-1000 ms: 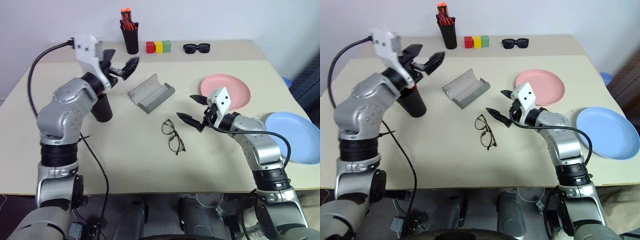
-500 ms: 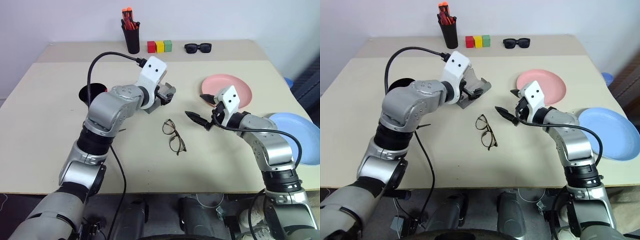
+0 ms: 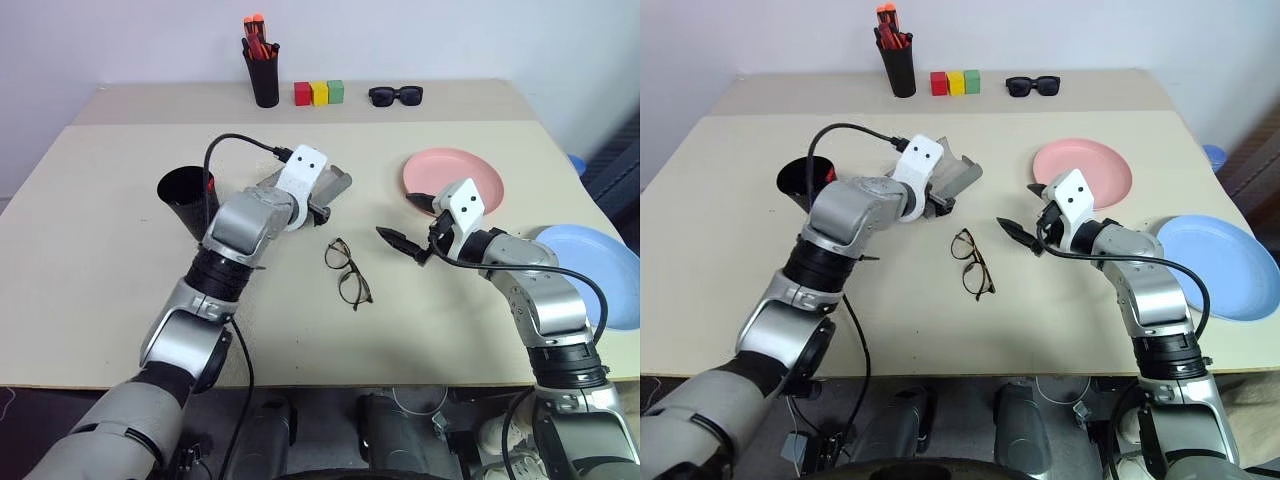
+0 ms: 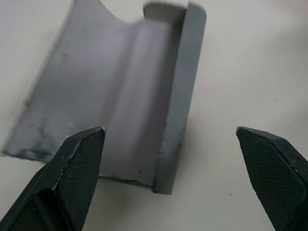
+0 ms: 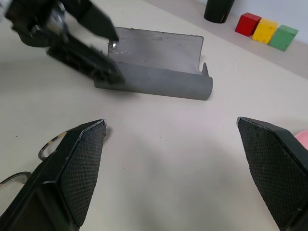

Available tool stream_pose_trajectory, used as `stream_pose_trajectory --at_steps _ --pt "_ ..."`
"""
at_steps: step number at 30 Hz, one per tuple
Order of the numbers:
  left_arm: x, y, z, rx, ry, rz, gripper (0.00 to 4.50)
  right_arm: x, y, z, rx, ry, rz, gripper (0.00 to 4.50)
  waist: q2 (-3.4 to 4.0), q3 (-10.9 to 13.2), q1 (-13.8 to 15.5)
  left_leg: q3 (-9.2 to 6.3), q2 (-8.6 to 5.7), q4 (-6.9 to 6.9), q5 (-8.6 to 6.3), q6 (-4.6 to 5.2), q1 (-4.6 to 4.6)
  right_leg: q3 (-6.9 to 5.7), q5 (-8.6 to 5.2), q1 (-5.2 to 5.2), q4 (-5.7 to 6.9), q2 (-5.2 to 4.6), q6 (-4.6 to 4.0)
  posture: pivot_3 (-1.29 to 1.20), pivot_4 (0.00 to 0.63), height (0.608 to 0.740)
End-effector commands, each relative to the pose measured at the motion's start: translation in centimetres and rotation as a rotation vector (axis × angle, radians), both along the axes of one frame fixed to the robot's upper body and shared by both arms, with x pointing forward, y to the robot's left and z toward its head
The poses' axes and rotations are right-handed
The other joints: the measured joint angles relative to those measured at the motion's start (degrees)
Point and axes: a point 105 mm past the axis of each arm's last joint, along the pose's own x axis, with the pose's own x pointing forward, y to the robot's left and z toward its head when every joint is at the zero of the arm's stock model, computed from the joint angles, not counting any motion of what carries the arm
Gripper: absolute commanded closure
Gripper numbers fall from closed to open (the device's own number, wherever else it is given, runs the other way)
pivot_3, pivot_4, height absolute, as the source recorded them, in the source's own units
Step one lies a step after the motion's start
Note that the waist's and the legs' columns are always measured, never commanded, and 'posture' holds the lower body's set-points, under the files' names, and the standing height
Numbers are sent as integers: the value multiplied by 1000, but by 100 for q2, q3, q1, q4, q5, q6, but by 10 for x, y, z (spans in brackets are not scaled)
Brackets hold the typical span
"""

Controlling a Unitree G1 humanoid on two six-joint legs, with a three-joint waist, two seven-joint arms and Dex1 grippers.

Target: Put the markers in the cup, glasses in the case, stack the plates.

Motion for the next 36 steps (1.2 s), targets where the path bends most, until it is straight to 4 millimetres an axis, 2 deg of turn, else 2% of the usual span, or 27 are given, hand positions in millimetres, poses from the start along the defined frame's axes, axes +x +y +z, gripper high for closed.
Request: stream_pose_trajectory --at_steps 1,2,3,4,9,13,21,23,27,35,36 --pt "5 -6 8 -21 -14 -16 26 0 1 16 10 -64 3 51 0 0 -7 0 0 0 0 0 0 0 0 0 0 0 0 0 150 740" --pt "6 -6 5 -26 3 -14 26 0 1 16 10 -65 3 51 -1 1 -9 0 0 -1 0 0 0 0 0 0 0 0 0 0 150 740" --pt "7 -5 5 -29 7 -11 516 0 1 16 12 -67 2 51 -1 1 -7 0 0 -1 0 0 0 0 0 0 0 0 0 0 150 740" --pt "7 -5 4 -27 8 -15 768 0 0 16 13 -67 0 51 -1 1 -8 0 0 0 0 0 0 0 0 0 0 0 0 0 150 740" --pt "9 1 5 -20 0 -11 3152 -2 -1 15 20 -67 -9 51 -1 1 -7 0 0 0 0 0 0 0 0 0 0 0 1 0 150 740" --pt "8 5 9 -21 -8 -25 3152 -3 -1 14 22 -66 -11 51 -1 1 -8 0 0 0 0 0 0 0 0 0 0 0 1 0 150 740" --pt "-5 12 25 8 -96 -200 3152 0 -4 11 23 -65 -22 51 -1 1 -11 0 1 -1 0 -1 0 0 1 -1 1 0 1 0 150 740" --pt "-10 18 23 18 -94 -233 3152 1 -5 10 23 -66 -26 51 -1 1 -17 0 0 -1 0 -1 0 1 1 -1 0 -1 1 0 150 740" --pt "-8 27 12 33 -52 -204 3152 1 -3 9 29 -70 -26 51 -1 1 -9 0 0 0 0 -1 0 1 1 -1 2 -1 0 0 150 740" --pt "5 3 13 -36 -27 -145 3152 2 -3 10 31 -77 -27 51 -5 4 8 -1 -2 4 0 0 -2 0 1 3 -1 -2 3 0 150 740" --pt "7 0 14 -44 -27 -138 3418 2 -3 10 30 -77 -27 51 -5 4 5 -1 -2 3 0 0 -1 0 1 3 -1 -2 3 0 150 740"
